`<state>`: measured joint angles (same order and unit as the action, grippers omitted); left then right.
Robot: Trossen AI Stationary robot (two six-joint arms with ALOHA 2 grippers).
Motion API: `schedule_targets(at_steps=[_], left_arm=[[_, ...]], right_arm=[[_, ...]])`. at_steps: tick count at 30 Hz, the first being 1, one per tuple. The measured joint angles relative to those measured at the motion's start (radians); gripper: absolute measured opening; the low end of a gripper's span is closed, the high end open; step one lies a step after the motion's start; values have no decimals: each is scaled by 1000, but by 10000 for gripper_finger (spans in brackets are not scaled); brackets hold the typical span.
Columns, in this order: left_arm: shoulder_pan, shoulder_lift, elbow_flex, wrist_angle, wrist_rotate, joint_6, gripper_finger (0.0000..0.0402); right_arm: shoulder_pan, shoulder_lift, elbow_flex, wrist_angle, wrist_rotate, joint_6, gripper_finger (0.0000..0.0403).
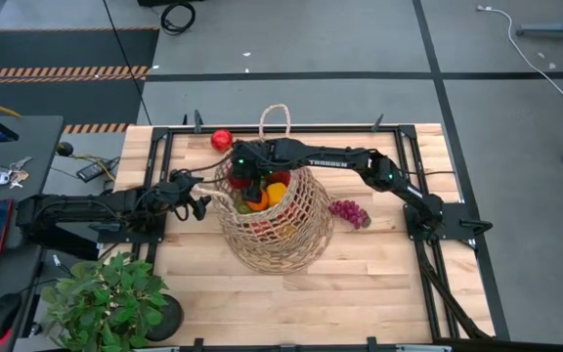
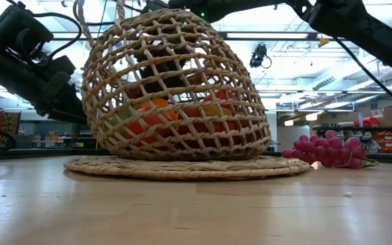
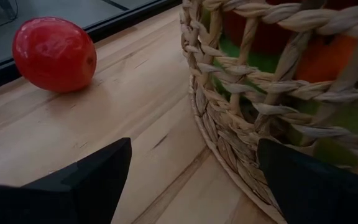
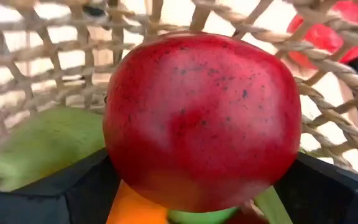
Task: Build produce basket
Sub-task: Put the red pomegranate into the basket, then put the red apple into the basket
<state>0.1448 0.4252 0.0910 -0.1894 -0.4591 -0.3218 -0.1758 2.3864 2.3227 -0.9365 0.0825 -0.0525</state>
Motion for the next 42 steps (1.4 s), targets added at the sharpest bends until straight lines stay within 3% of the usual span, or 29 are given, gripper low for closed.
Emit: schedule_targets(at_steps=[11,17,22,27,34,42], left_arm=[[0,0,0,0,0,0,357],[0,0,0,0,0,0,357],[0,0,0,0,0,0,357],[0,0,0,0,0,0,357],[0,0,0,0,0,0,357],[0,0,0,0,0,0,357]], right_arm=[[-1,5,-19,-25,-26,5,380],[-3,5,-19,-19,43,96,380],[-13,-9,-19,-24,53,78,380],[-4,-95,-19,7,74,51,380],[26,-252,-18,-100,100,84,380],[182,-446,-125,-173,334,97,380]])
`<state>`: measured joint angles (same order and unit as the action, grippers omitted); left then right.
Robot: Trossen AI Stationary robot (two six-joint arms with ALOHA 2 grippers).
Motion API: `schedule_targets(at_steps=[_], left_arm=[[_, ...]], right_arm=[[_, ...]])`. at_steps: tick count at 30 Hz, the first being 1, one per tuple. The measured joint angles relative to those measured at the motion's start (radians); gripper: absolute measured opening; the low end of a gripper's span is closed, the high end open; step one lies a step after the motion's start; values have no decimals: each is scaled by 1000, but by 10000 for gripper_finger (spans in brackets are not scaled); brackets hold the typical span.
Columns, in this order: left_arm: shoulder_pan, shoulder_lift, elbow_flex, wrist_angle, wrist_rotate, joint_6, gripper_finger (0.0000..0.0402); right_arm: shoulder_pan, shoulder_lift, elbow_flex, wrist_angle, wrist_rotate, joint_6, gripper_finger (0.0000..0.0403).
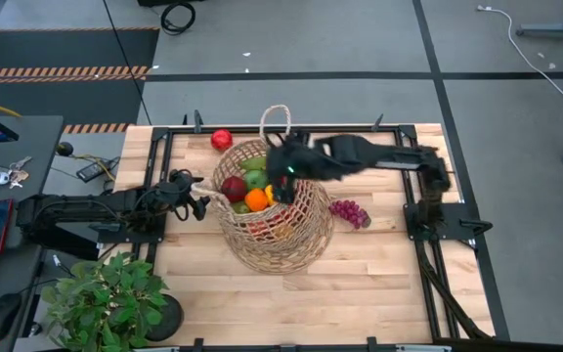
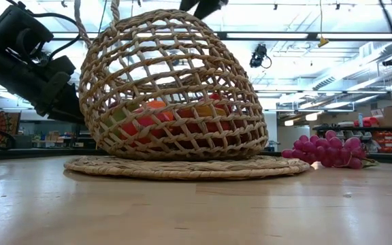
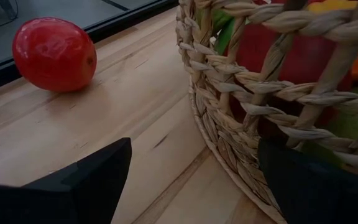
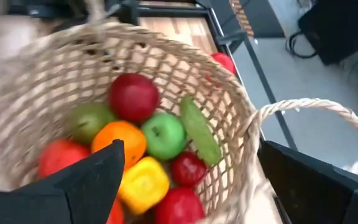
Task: Build produce basket
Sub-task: Put the red apple into the basket
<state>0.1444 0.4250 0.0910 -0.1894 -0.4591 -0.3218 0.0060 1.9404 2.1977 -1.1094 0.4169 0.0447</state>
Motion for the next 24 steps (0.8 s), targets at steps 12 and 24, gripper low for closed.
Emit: schedule_targets(at_steps=[12,24], left_arm=[[0,0,0,0,0,0,357],[0,0,0,0,0,0,357]], right_arm=[[237,-411,-658,287,179,137,379],[424,-786,-1335,917,425,93,379]])
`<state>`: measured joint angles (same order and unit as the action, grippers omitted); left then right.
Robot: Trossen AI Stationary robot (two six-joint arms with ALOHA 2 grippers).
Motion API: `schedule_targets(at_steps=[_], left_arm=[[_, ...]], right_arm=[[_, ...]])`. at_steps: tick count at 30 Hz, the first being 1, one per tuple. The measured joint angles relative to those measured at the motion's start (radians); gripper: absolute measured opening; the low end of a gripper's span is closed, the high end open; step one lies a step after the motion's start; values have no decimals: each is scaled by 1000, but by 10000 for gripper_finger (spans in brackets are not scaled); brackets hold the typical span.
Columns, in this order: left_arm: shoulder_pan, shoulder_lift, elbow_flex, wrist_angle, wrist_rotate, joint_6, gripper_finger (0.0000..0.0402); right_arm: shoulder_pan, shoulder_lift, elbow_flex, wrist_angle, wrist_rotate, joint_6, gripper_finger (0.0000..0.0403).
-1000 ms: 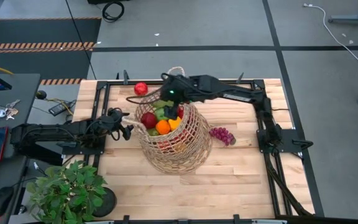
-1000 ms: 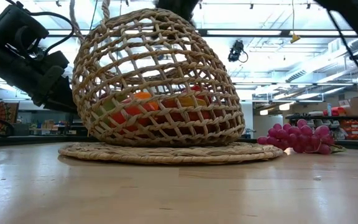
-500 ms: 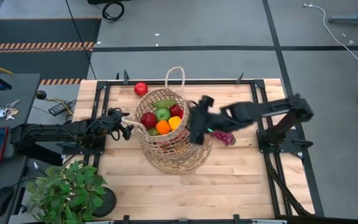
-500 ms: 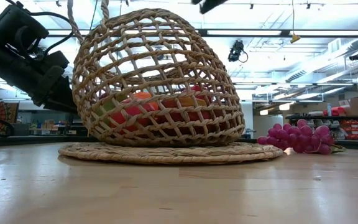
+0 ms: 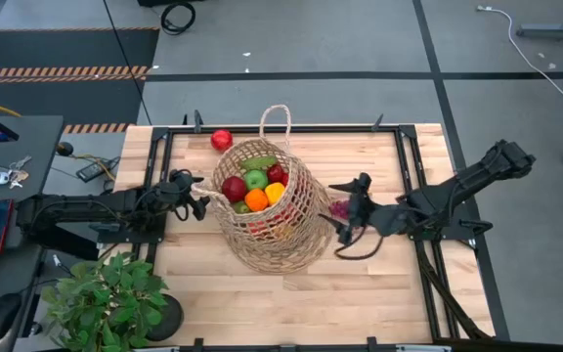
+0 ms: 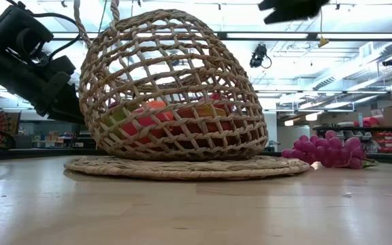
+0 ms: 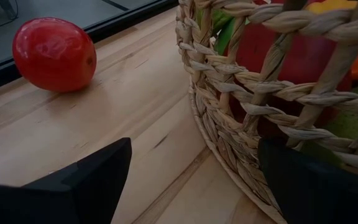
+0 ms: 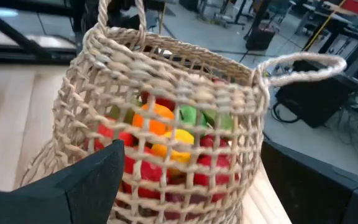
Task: Build produce basket
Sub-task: Put the red apple into the basket
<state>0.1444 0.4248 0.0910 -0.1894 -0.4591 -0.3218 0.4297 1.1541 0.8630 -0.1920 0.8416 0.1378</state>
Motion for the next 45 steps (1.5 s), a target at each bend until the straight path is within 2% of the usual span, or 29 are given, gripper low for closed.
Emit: schedule_targets(at_steps=[3,10,15,20,23,27,30,35,38,45], left_arm=[[0,0,0,0,0,0,357],[0,0,0,0,0,0,357],[0,0,0,17,-1,-16,357],[0,0,0,145,-53,-1,357],[0,2,-2,235,-68,94,357],[0,-2,0,372,-90,61,357],[-2,0,0,374,-96,68,357],[-3,0,0,384,-186,155,357],[-1,0,0,405,-207,196,357],[-1,0,0,418,-232,179,357]], right_arm=[[8,-73,-97,78,-4,-33,379],[60,-173,-310,191,-46,50,379],[94,-180,-471,517,-24,-84,379],[80,-180,-576,798,-24,-237,380],[64,-180,-611,864,-24,-281,380],[27,-180,-636,936,-25,-330,380],[-17,-180,-637,1036,-53,-396,380],[-94,-180,-637,1121,-204,-469,380],[-145,-180,-637,1138,-214,-497,380],[-264,-180,-637,1166,-214,-474,380]])
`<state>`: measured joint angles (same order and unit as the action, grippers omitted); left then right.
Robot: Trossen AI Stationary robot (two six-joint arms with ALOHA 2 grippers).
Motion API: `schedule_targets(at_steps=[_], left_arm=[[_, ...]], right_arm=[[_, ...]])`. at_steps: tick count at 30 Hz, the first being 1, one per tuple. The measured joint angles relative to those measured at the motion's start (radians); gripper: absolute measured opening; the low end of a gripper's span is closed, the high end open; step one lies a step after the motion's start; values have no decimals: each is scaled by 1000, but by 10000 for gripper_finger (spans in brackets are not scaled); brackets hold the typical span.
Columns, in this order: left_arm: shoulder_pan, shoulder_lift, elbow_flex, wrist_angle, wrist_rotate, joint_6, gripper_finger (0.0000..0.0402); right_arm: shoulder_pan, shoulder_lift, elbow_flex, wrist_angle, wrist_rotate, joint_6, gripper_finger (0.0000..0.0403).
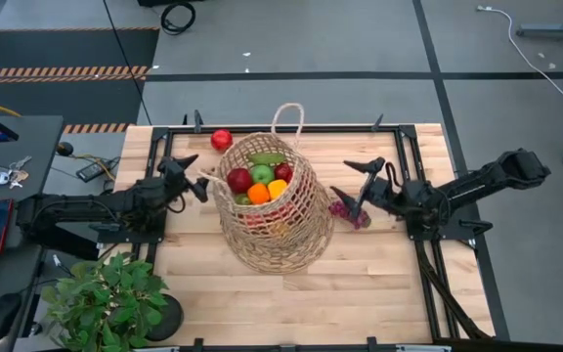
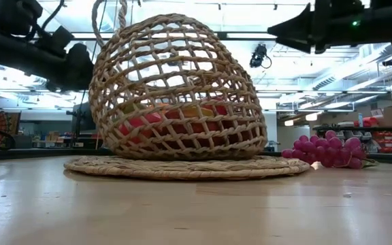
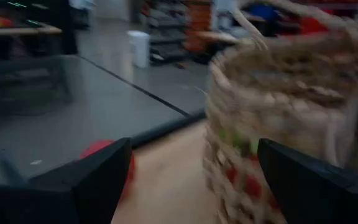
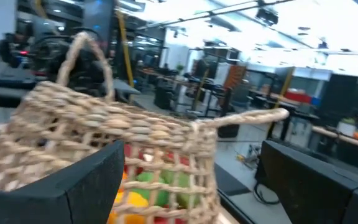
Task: Build produce basket
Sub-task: Put the red apple into the basket
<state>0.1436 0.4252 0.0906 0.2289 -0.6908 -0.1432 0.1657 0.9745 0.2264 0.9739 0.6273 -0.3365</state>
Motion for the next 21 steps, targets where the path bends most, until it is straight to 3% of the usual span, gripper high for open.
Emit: schedule_targets(at_steps=[6,21], left_arm=[[0,-1,0,87,-222,50,357],[0,0,48,125,-208,176,357]], right_arm=[[-60,8,0,2,0,70,380],[-89,13,1,15,-1,112,380]])
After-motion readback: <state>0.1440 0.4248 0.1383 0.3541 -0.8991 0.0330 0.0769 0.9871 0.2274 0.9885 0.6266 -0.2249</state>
